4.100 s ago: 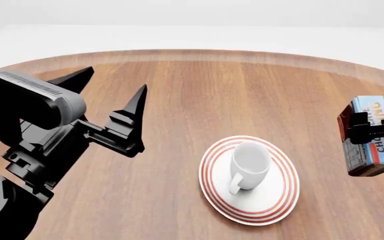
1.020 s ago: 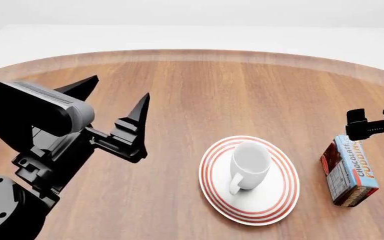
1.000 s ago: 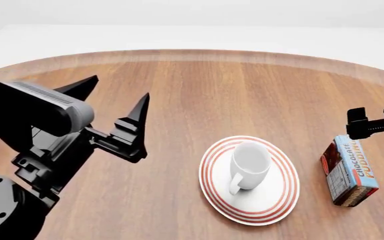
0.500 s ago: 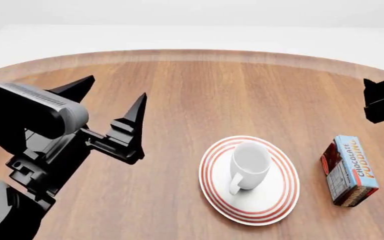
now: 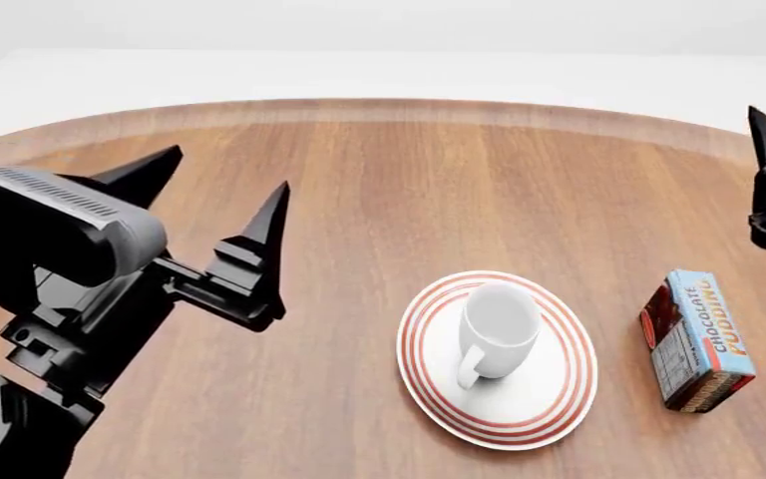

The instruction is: Pick up the white mug and put it on the plate, and put the chocolate pudding to the right of the plate.

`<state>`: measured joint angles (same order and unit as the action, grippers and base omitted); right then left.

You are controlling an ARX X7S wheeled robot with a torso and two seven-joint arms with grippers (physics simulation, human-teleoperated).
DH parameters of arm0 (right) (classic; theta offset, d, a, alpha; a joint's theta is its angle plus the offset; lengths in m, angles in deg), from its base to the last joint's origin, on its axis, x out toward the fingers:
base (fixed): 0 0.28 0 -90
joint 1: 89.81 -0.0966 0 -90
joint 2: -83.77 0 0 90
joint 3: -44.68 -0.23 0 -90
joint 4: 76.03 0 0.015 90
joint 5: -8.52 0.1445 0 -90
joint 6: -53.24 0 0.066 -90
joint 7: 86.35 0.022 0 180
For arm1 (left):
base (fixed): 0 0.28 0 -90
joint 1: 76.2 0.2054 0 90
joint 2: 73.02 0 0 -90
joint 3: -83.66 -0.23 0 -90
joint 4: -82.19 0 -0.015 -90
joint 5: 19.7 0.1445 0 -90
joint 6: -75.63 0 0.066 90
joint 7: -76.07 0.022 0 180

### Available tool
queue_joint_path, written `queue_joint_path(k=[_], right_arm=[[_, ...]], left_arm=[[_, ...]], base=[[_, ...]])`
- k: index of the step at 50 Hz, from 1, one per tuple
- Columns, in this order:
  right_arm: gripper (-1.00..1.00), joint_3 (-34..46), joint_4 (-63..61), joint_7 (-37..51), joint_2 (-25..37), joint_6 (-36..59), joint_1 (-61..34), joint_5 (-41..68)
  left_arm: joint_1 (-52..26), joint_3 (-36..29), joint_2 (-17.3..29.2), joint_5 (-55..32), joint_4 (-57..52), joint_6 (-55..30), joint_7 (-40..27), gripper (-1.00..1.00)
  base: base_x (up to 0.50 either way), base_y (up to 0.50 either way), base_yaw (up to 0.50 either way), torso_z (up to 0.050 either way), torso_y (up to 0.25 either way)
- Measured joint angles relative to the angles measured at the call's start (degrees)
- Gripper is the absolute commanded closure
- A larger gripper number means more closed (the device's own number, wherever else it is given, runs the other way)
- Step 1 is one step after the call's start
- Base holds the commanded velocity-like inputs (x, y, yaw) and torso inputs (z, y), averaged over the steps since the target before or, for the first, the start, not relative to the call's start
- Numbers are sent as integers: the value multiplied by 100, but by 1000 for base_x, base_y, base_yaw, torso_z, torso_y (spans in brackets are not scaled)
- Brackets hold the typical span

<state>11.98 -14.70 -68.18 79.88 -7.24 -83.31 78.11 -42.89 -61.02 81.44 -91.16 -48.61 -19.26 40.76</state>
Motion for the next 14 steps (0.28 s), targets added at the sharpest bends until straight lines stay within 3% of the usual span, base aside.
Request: queue_joint_path(k=[14], right_arm=[[-100, -19, -1115, 673, 354, -819, 92, 47]], left_arm=[[-3, 75, 169, 110, -325, -10, -268, -100]], base=[[0, 0, 0, 0, 0]])
